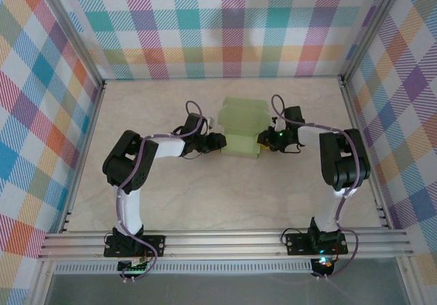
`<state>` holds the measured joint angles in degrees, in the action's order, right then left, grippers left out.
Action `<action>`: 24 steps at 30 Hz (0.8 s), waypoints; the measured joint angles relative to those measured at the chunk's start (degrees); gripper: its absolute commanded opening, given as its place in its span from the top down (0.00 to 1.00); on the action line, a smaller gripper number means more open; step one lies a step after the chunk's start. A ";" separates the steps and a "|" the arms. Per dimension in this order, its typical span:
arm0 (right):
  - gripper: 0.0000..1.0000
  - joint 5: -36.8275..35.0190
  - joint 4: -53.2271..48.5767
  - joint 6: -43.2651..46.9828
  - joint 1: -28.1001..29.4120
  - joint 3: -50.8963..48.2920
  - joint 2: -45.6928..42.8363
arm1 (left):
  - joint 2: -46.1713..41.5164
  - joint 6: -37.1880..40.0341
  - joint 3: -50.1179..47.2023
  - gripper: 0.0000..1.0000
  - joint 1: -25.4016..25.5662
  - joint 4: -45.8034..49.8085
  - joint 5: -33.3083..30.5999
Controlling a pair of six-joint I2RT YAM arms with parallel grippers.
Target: Fold the paper box
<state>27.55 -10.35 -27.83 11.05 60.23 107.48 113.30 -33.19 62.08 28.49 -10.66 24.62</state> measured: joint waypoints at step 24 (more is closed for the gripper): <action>1.00 -39.89 -26.47 1.40 13.44 15.52 1.68 | -0.90 0.87 -0.17 0.61 0.28 -0.02 1.92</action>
<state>-12.34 -36.82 -26.44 24.49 75.75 109.16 112.40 -32.32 61.91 28.77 -10.68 26.55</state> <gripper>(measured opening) 0.080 0.392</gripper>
